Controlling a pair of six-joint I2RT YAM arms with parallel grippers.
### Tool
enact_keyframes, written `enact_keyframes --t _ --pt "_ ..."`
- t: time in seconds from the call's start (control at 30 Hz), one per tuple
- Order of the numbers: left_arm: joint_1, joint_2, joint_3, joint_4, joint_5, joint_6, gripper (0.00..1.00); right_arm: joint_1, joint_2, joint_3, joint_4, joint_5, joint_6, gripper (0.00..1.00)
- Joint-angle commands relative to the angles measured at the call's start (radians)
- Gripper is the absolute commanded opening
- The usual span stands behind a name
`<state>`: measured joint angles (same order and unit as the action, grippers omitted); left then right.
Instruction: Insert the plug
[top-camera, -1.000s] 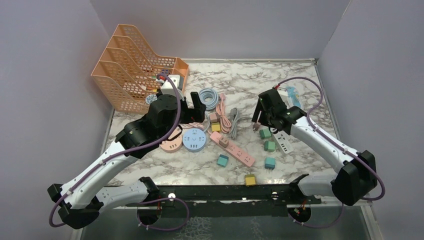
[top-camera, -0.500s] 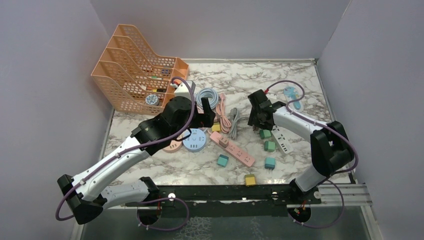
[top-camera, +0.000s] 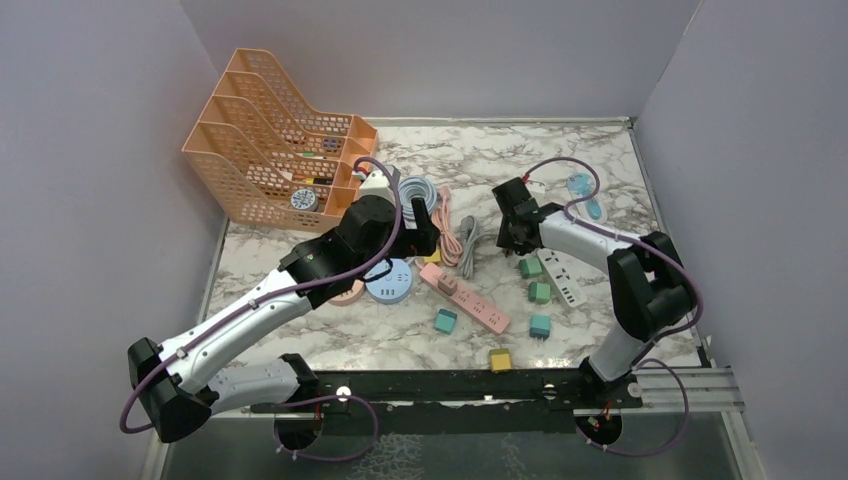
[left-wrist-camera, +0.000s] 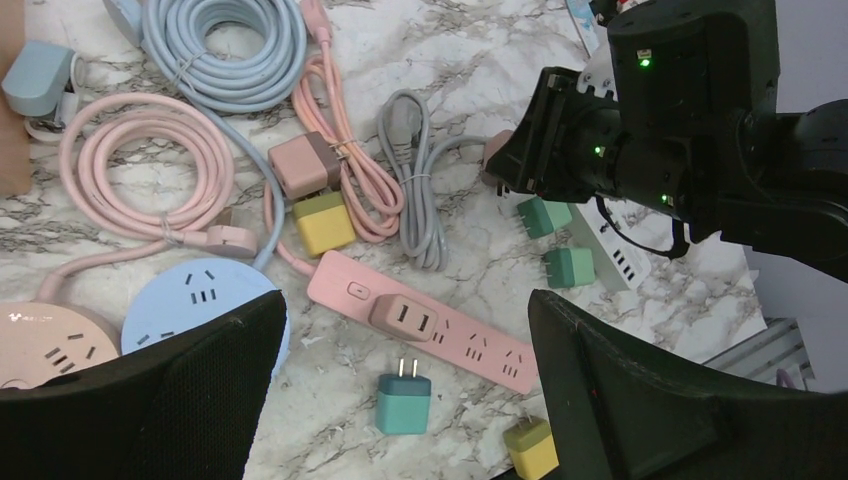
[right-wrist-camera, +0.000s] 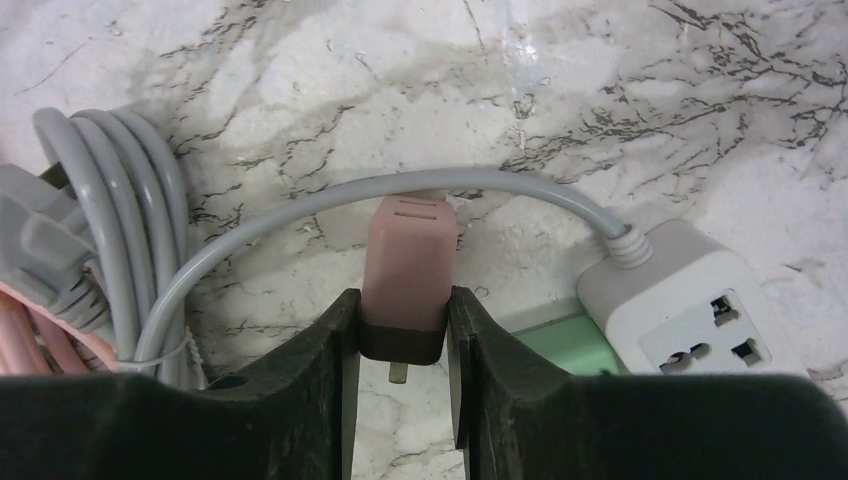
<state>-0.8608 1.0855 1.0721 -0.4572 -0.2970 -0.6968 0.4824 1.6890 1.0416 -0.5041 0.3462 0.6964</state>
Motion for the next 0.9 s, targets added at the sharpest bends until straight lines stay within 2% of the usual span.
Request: enact_keyframes --t 0.0,0.27,0.5,0.67,0.87 --pt "0.005 -0.006 -0.051 0.112 0.052 -0.033 0.94 -0.007 -0.062 -0.027 0.121 -0.037 -0.066 0.21" --pt "0.014 0.014 -0.108 0.332 0.059 -0.030 0.94 -0.007 -0.352 -0.085 0.237 -0.258 -0.159 0.21" --pt "0.016 0.065 -0.107 0.556 0.150 -0.028 0.93 -0.007 -0.580 -0.110 0.309 -0.468 -0.151 0.21" --pt "0.018 0.115 -0.019 0.557 0.217 -0.074 0.91 -0.007 -0.701 -0.180 0.491 -0.690 -0.101 0.21" --pt "0.020 0.105 0.057 0.557 0.291 -0.127 0.89 -0.007 -0.732 -0.177 0.650 -0.834 -0.046 0.21"
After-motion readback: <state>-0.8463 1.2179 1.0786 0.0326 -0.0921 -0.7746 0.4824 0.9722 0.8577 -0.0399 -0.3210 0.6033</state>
